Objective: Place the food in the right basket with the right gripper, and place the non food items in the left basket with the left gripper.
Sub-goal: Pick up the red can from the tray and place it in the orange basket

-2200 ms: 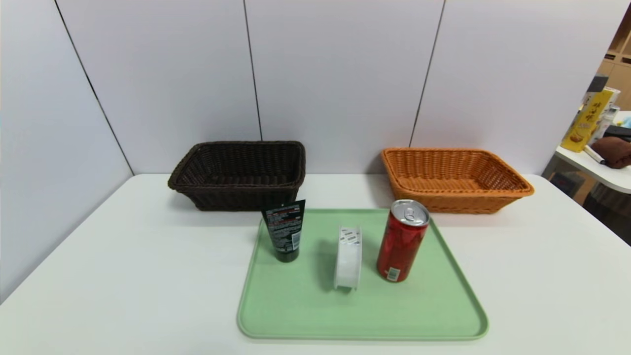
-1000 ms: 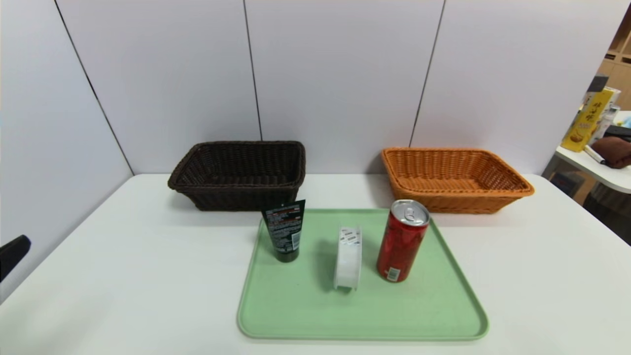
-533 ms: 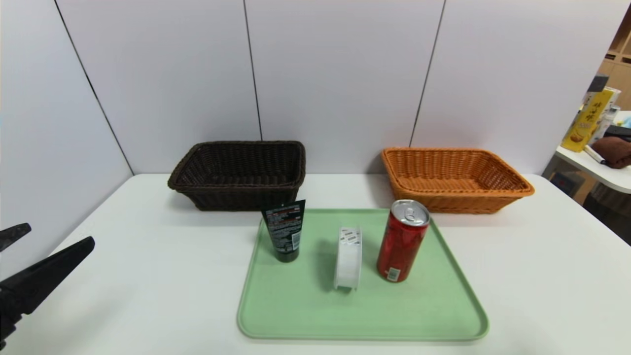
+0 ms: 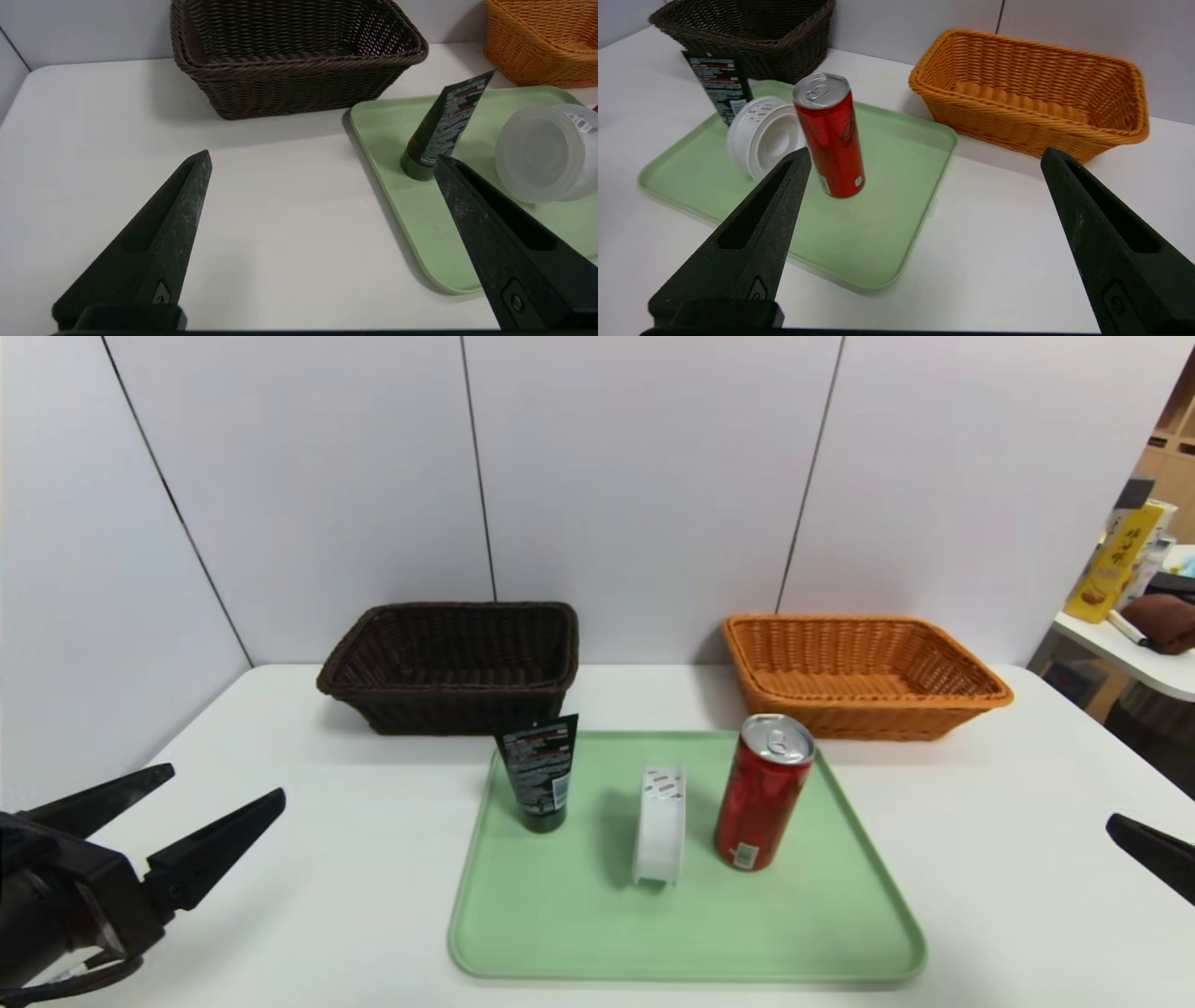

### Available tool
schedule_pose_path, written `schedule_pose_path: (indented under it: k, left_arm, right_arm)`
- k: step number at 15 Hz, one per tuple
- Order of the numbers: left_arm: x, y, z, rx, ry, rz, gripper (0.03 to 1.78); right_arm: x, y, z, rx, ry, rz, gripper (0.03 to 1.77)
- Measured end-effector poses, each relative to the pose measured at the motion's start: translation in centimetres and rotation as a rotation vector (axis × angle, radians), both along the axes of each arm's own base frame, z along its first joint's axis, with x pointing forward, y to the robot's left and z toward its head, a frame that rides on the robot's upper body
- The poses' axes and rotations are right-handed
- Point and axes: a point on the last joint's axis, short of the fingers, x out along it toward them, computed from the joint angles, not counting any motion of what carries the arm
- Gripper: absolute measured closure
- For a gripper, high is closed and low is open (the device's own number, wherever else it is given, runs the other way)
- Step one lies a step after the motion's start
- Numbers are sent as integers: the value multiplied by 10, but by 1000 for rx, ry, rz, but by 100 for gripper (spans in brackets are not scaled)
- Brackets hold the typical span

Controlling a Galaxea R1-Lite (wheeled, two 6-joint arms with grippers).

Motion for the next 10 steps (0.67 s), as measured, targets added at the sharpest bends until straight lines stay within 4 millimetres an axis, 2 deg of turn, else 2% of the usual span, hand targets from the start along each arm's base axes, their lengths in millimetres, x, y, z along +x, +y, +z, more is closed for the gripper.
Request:
schedule_pose_path:
  k: [4, 10]
  left_arm:
    - [6, -22, -6, -14, 17, -22, 12]
    - [6, -30, -12, 9, 46, -72, 12]
  right_arm:
    - [4, 5, -13, 1, 64, 111, 10]
    - [10, 8, -27, 1, 107, 165, 10]
